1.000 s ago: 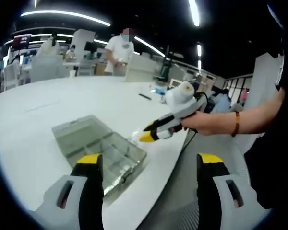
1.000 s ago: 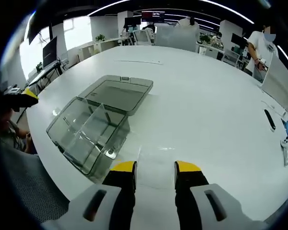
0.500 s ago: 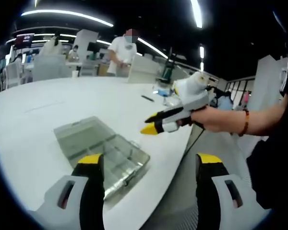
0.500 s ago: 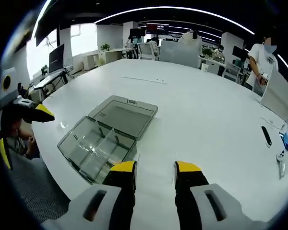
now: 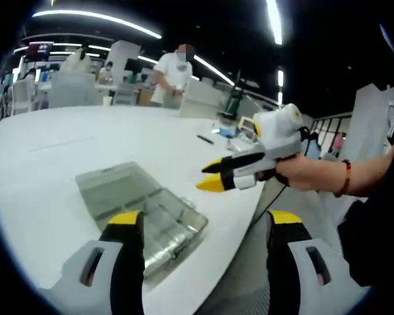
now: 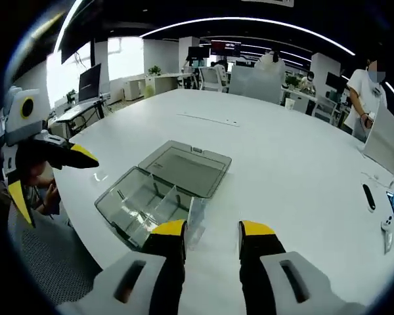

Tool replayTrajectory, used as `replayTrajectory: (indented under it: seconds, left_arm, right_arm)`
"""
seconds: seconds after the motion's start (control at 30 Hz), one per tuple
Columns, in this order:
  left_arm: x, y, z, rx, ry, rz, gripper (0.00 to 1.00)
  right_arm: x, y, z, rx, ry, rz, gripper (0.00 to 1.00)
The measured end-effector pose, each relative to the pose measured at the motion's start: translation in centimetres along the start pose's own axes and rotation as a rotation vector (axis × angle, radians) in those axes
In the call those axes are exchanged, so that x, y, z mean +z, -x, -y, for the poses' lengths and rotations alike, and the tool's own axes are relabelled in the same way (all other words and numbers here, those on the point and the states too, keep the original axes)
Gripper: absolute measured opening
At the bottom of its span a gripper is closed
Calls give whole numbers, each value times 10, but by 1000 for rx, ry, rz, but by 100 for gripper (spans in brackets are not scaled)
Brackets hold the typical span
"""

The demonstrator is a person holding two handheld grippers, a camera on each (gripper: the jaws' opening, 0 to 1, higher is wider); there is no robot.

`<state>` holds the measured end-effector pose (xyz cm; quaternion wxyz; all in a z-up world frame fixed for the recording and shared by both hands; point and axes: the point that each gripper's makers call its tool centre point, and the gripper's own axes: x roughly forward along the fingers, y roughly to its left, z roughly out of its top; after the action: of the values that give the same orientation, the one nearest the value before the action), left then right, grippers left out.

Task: Insert the divider into the dual guide fixture by aligning both edges with the guide slots and pushing it downward to the bottom, including one-sided entry, uneven engagement, binding, and posture correction.

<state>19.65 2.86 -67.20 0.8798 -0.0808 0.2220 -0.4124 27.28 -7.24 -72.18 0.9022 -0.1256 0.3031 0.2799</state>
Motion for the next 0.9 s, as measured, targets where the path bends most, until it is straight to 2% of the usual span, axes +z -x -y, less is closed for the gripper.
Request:
replayTrajectory:
  seconds: [0.17,0.27,0.5,0.6,0.67,0.9]
  left_arm:
    - [2,1,-1,8,22,16,74]
    - [9,5,-3,3,81,66,74]
    - [9,7,-11,20,108,73,73]
    - [16,8,-9,-5,191,110,69]
    - [18,9,-11,-3,205,127,68]
    - [20,8,-13,3,231,132,66]
  right_arm:
    - [5,1,-8,21,4,23,27]
    - [12,2,-14,33,3,54,27]
    - [24,4,-28,65,16,96,27]
    - [29,5,-35,91,22,121,27]
    - [31,6,-41,107,33,130,27]
    - [42,10,-53,139,58,164,27]
